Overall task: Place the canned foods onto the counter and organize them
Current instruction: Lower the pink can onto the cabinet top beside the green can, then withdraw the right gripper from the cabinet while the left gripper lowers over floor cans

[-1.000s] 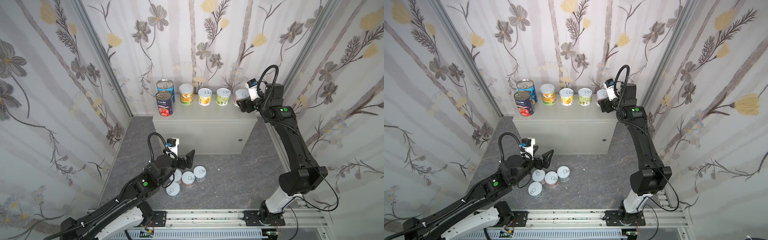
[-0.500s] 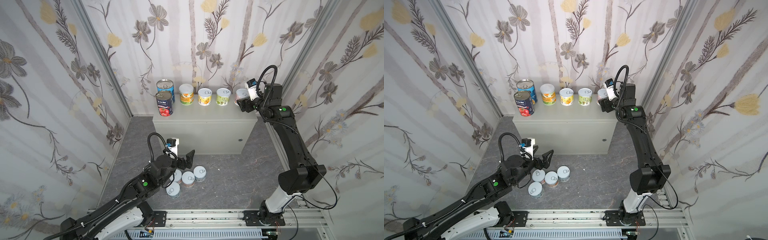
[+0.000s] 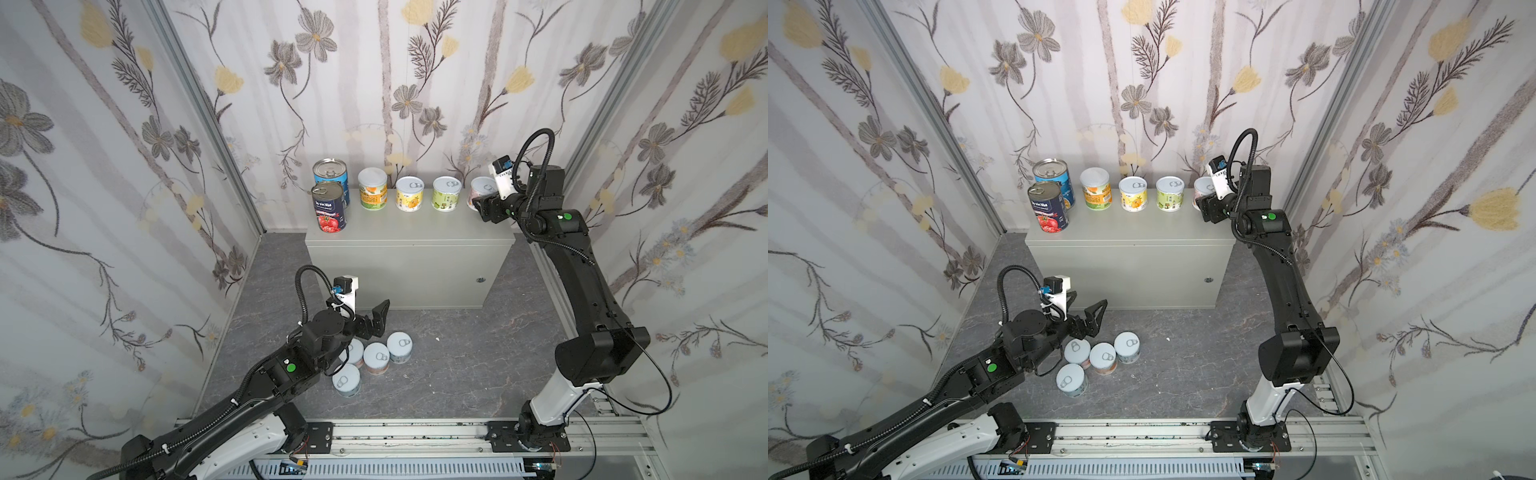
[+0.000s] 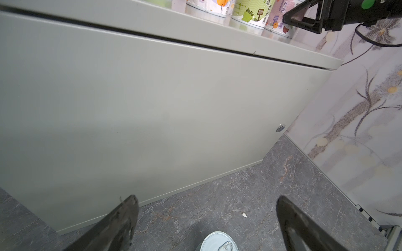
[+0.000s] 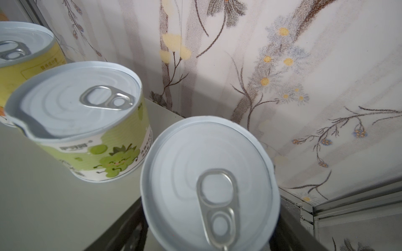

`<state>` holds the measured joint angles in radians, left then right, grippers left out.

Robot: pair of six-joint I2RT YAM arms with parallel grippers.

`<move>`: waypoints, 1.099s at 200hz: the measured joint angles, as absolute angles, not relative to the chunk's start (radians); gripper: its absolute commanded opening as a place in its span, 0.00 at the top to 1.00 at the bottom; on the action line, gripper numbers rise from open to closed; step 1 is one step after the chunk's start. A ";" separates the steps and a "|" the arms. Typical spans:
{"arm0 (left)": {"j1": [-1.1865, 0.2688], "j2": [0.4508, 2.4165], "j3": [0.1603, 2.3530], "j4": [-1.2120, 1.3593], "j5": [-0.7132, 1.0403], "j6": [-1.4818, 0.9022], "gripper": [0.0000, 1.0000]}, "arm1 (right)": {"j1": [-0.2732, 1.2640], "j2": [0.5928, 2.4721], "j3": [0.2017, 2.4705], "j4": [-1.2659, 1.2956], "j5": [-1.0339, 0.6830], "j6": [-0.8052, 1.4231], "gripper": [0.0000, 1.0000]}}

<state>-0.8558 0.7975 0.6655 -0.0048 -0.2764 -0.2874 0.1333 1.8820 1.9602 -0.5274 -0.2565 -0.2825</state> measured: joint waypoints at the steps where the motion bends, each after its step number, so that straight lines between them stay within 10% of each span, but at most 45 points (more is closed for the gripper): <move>1: -0.856 0.797 0.665 -0.005 -0.276 -0.287 0.00 | 0.133 1.882 1.961 -0.527 -0.257 -0.282 0.21; 126: -0.856 0.817 0.664 -0.012 -0.304 -0.284 0.00 | 0.134 1.847 1.945 -0.527 -0.263 -0.282 0.10; 220: -0.857 0.929 0.754 -0.172 -0.361 -0.303 0.00 | 0.135 1.425 1.441 -0.271 -0.263 -0.200 0.00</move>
<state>-0.8566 0.9295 0.7536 -0.1722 -0.3607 -0.3027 0.1349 1.4250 1.4414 -0.2710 -0.2626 -0.2005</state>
